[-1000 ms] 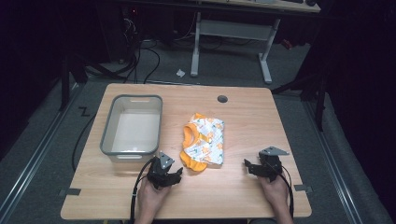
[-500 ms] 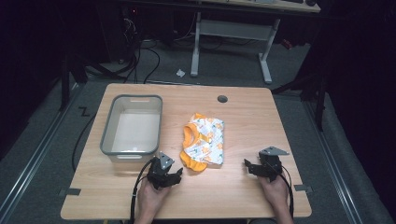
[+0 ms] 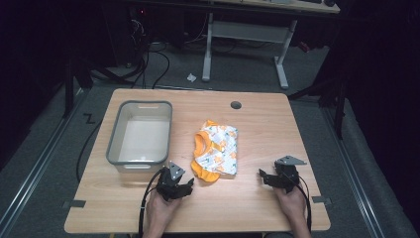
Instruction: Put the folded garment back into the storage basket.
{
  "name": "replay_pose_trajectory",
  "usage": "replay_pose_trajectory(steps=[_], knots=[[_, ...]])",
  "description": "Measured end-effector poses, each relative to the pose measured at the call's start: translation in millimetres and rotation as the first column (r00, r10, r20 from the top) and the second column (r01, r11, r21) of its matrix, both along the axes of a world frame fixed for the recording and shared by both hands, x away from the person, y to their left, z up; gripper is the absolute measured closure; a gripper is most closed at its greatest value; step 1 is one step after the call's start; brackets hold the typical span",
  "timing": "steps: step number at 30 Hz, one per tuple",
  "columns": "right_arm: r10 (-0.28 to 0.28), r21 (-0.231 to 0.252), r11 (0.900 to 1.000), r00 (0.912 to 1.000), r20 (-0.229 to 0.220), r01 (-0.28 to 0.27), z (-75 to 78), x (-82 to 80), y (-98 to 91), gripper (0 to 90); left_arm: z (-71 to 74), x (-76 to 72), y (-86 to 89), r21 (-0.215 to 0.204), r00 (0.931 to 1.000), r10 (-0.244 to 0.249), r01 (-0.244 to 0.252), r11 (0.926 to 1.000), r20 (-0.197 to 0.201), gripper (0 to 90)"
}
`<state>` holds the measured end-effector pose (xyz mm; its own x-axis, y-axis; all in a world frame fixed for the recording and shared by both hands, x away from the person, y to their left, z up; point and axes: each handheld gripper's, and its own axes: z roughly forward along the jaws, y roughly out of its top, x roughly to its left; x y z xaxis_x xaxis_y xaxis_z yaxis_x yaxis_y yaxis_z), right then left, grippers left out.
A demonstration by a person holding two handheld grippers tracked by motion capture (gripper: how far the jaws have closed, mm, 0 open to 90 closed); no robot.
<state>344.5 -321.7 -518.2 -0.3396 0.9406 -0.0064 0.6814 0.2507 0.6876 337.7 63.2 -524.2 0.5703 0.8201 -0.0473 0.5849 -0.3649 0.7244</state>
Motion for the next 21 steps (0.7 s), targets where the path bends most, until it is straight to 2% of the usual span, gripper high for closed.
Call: replay_pose_trajectory(steps=[10, 18, 21], knots=[[0.0, 0.0, 1.0, 1.0, 0.0, 0.0, 0.0, 0.0, 0.0, 27.1, -0.1, -0.1, -3.2, 0.006, 1.0, -0.008, 0.008, 1.0, -0.006, 26.1], [0.001, 0.0, 1.0, 1.0, 0.0, -0.001, 0.0, 0.0, 0.0, 27.1, 0.2, -0.6, -4.6, 0.009, 1.0, 0.0, 0.0, 1.0, -0.007, 26.2], [0.001, 0.0, 1.0, 1.0, 0.0, -0.001, 0.0, 0.0, 0.0, 27.1, 1.6, -0.6, -5.8, 0.0, 0.9998, -0.012, 0.012, 0.9999, -0.015, 27.1]])
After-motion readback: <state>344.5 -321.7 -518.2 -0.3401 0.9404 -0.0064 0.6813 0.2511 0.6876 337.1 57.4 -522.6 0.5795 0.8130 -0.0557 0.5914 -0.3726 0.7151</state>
